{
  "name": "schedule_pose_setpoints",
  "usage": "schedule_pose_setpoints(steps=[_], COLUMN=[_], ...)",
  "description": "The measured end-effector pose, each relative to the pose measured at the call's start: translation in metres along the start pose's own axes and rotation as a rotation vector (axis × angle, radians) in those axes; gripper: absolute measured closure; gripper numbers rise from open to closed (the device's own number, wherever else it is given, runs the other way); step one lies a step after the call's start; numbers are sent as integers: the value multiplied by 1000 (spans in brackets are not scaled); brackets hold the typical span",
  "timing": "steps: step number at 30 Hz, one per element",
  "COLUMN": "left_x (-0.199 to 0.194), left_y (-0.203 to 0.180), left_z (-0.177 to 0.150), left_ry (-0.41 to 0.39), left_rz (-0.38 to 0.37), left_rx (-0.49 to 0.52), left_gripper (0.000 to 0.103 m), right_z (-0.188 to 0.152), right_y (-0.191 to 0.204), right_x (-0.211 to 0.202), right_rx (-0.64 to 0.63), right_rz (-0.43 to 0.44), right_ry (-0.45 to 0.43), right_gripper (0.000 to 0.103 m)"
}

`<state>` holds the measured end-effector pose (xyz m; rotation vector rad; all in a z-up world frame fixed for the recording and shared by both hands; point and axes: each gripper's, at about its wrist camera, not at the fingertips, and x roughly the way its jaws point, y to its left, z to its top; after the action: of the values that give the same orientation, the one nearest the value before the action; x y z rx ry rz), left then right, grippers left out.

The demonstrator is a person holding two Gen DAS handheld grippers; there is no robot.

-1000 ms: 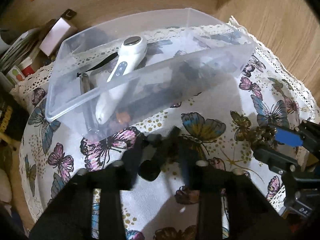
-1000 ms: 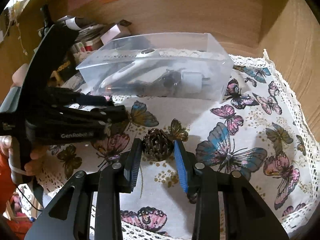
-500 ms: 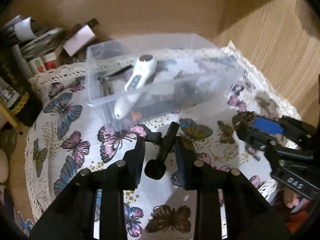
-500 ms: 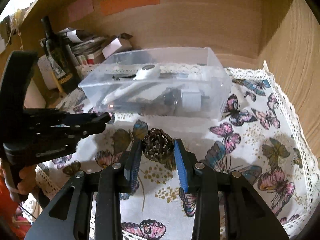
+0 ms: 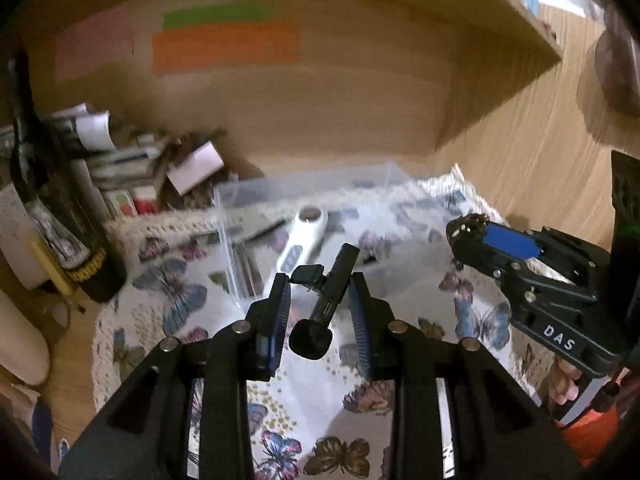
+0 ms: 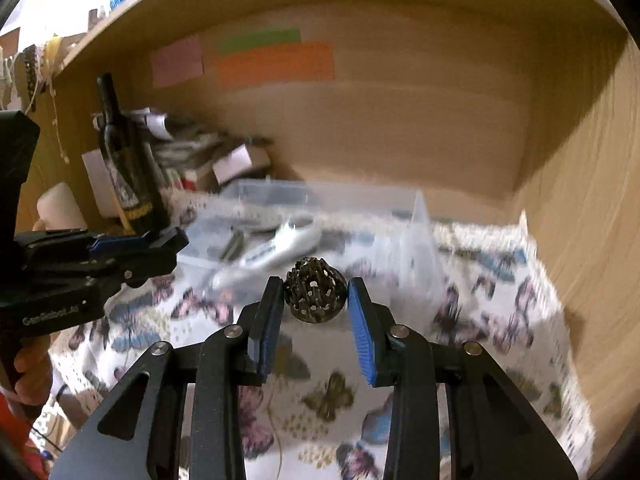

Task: Organize rigid objects
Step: 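Grasp the black openwork ball with the right tool while the left tool grasps the small black knobbed part, then carry the ball and black part into the clear box and open both tools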

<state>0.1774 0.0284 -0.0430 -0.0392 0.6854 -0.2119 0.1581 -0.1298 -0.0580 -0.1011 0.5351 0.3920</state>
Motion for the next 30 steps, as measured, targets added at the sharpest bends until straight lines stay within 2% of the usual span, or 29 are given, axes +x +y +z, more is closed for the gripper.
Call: schedule_pose_setpoints(steps=[5,9,12,19,30], left_x=[1,15,30,70,103], left_y=[5,11,17,23,29], left_z=[15,24,27,23,9], left_ry=[-28,-16,11,90,175], left_rz=[28,57,64,89,57], left_rx=[-3,-3,-9,9,-4], left_gripper=[73,73,73,73,73], right_z=[25,41,44,39,29], right_y=[0,-2,-2,2,6], right_x=[1,15,30,80,124], right_rx=[-33,-33,-37,-77,-98], right_rz=[-9,-1,5,16,34], right_ry=[-54,-50,-20,114,232], right_gripper=[73,73,73,73,72])
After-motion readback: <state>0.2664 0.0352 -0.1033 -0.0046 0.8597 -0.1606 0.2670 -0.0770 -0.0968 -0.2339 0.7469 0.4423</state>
